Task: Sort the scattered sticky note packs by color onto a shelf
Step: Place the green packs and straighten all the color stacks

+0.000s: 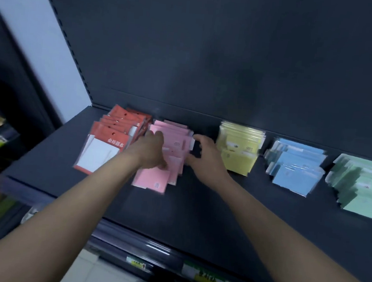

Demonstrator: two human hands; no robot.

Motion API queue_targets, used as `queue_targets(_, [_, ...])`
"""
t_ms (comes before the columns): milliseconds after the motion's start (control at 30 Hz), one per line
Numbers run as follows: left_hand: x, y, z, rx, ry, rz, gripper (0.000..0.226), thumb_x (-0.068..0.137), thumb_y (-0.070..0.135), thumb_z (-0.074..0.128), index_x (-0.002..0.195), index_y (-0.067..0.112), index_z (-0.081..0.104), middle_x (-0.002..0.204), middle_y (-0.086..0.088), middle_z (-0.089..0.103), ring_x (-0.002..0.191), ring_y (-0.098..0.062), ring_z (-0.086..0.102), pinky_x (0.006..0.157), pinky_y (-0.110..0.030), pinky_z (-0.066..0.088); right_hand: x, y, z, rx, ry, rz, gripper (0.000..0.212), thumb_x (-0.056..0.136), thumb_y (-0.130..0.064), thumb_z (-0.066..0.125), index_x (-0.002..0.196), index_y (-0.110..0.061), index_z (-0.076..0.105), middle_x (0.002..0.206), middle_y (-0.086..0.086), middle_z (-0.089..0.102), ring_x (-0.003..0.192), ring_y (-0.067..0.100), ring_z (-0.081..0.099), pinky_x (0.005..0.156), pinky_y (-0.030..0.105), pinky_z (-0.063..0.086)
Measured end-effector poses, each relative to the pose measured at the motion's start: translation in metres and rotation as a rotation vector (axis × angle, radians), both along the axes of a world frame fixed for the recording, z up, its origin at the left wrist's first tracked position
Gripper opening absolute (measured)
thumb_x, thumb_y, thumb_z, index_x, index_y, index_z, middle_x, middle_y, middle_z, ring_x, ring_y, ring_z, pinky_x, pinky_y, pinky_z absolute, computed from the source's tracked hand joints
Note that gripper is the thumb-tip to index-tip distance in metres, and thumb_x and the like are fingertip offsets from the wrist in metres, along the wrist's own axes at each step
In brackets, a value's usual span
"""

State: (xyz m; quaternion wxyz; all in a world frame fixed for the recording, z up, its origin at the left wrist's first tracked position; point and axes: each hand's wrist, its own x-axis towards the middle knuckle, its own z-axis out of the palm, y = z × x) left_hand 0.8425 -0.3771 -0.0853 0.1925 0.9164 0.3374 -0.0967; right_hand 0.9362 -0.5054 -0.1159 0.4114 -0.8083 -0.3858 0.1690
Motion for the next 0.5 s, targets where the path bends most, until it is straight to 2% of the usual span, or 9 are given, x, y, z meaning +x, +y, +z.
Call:
queue_targets(33, [-0.007,0.003,-0.001,-0.015,0.097,-0.012,0.079,0.07,0.024,0.08,0.133,0.006,0.035,0.137,-0.016,0.038,0.121,-0.033,0.046,0.098,-0.042,0.042,-0.001,0.005,0.0,0.001,0.069,0.016,0.026,0.088,-0.004,0.061,0.099,-0.027,0.057,0.109,-0.002,0.059,0.096,0.007,0.056,0.08,0.01,0.043])
queue_targets(100, [-0.017,0.009,-0.009,-0.041,0.173,-0.036,0.087,0.066,0.024,0.083,0.134,0.007,0.03,0.135,-0.015,0.04,0.119,-0.034,0.048,0.094,-0.044,0.045,0.001,0.016,-0.003,0.014,0.213,0.017,0.038,0.086,0.003,0.06,0.076,-0.031,0.048,0.083,-0.013,0.056,0.071,-0.006,0.052,0.056,0.001,0.041])
queue_targets(167, [-0.021,0.017,-0.017,-0.064,0.147,-0.046,0.093,0.065,0.018,0.083,0.135,0.007,0.023,0.133,-0.016,0.043,0.116,-0.035,0.05,0.089,-0.043,0.046,0.004,0.026,-0.007,0.04,0.321,-0.045,0.029,0.085,0.004,0.061,0.087,-0.024,0.051,0.085,-0.008,0.057,0.069,-0.004,0.051,0.053,0.001,0.042])
queue_targets(200, [-0.022,0.021,-0.02,-0.087,0.11,-0.044,0.096,0.065,0.014,0.083,0.136,0.006,0.019,0.131,-0.016,0.047,0.114,-0.035,0.052,0.087,-0.042,0.046,0.005,0.031,-0.009,0.046,0.38,-0.082,0.028,0.085,0.002,0.063,0.103,-0.016,0.052,0.095,-0.003,0.058,0.075,0.001,0.054,0.056,0.004,0.043])
queue_targets(267, [-0.02,0.03,-0.026,-0.15,0.022,-0.038,0.097,0.067,0.009,0.08,0.138,0.005,0.015,0.124,-0.016,0.053,0.108,-0.033,0.055,0.084,-0.038,0.046,0.007,0.044,-0.017,0.047,0.506,-0.162,0.066,0.085,-0.004,0.067,0.14,-0.01,0.031,0.119,0.003,0.054,0.096,0.012,0.055,0.07,0.014,0.048])
queue_targets(300, [-0.019,0.034,-0.028,-0.173,-0.032,-0.034,0.095,0.067,0.008,0.079,0.138,0.005,0.015,0.122,-0.016,0.054,0.105,-0.032,0.056,0.081,-0.036,0.046,0.008,0.051,-0.021,0.055,0.562,-0.217,0.083,0.084,-0.008,0.069,0.149,-0.012,0.017,0.131,0.005,0.049,0.106,0.017,0.053,0.081,0.021,0.048])
queue_targets(333, [-0.018,0.039,-0.03,-0.187,-0.091,-0.027,0.093,0.067,0.007,0.078,0.137,0.005,0.017,0.122,-0.015,0.053,0.104,-0.03,0.055,0.078,-0.033,0.043,0.01,0.058,-0.024,0.068,0.586,-0.269,0.093,0.084,-0.011,0.07,0.152,-0.015,0.008,0.14,0.007,0.044,0.114,0.02,0.052,0.089,0.027,0.046])
queue_targets(400, [-0.012,0.048,-0.031,-0.206,-0.193,-0.014,0.089,0.065,0.006,0.079,0.133,0.007,0.021,0.125,-0.014,0.048,0.103,-0.029,0.052,0.078,-0.031,0.041,0.015,0.071,-0.028,0.115,0.645,-0.337,0.098,0.082,-0.015,0.073,0.153,-0.017,0.005,0.146,0.009,0.039,0.122,0.025,0.05,0.1,0.035,0.044])
queue_targets(500, [-0.004,0.059,-0.036,-0.233,-0.227,0.004,0.109,0.06,0.014,0.085,0.14,0.011,0.012,0.144,-0.015,0.025,0.126,-0.032,0.039,0.098,-0.038,0.038,0.02,0.088,-0.029,0.17,0.716,-0.403,0.096,0.08,-0.012,0.074,0.152,-0.013,0.009,0.141,0.014,0.044,0.119,0.029,0.054,0.102,0.047,0.046])
